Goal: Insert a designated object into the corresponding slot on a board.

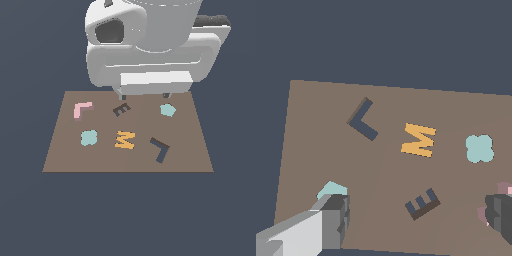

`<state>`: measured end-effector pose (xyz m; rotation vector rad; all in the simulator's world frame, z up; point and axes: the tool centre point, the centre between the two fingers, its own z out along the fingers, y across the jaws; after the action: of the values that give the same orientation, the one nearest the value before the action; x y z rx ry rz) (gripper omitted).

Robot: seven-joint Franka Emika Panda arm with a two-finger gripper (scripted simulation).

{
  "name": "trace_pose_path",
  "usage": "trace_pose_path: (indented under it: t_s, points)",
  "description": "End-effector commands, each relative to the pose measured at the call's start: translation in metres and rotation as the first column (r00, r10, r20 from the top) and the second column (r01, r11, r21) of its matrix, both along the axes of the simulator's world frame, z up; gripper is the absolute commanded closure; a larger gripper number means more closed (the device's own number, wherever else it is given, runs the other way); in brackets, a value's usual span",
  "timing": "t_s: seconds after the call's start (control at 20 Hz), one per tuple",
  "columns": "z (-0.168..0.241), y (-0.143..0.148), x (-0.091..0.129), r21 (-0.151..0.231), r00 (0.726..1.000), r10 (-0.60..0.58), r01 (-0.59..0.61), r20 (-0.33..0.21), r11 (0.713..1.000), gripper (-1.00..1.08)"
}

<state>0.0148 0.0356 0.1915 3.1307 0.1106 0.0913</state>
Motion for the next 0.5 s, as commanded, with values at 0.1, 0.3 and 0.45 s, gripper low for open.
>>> trace_pose_path:
  t_s: [0.1,0.3,0.45]
  points:
    - [-0.001,-0.001,-0.001,0.0,1.0,0.0,0.0,0.0,1.0,-0.92]
    - [-0.009,-0.011,-0.004,0.0,1.0,0.004,-0.004,-0.004,1.0,-0.92]
    - [-0.019,-0.025,-0.01,0.001,1.0,0.008,-0.008,-0.008,1.0,-0.92]
